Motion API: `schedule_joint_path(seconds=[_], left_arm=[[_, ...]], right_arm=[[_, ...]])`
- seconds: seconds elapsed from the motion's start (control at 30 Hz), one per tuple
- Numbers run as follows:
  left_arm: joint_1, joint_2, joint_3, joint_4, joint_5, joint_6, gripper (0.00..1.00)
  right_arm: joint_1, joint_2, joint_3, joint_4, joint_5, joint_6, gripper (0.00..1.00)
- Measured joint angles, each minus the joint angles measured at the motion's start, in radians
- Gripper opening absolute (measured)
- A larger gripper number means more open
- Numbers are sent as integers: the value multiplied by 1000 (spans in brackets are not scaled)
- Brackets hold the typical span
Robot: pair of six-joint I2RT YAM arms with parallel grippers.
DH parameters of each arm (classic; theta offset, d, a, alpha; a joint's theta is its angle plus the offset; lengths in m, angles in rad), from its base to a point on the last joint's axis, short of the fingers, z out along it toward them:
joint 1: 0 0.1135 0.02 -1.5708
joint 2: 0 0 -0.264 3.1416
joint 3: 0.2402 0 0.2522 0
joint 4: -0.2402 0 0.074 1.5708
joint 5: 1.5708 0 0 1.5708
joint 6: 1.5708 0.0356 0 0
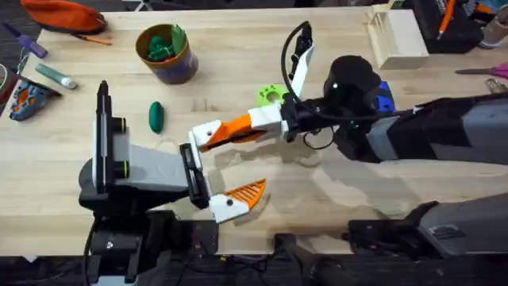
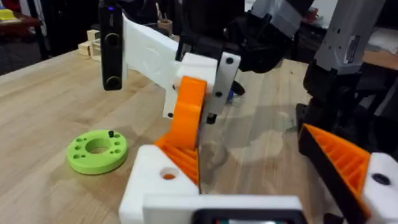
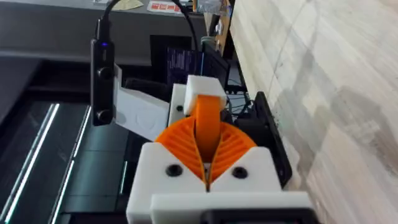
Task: Pick up the gripper from the table and insert it into the empty holder that is missing its gripper. Then pick up a screw, insert it into the mounting hole, and use the screwdriver to tighten it. Finally, clean up the table by picking up the vegetable and placing it into the bucket.
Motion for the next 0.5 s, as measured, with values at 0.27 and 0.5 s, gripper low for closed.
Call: schedule_joint_path(seconds=[0.27, 0.5], left_arm=[[0, 0, 0, 2, -5, 5, 986], [0, 0, 0, 2, -9, 20, 986]], right_arm=[[1, 0, 0, 31, 9, 7, 8], [7, 0, -15, 79, 33, 33, 8]])
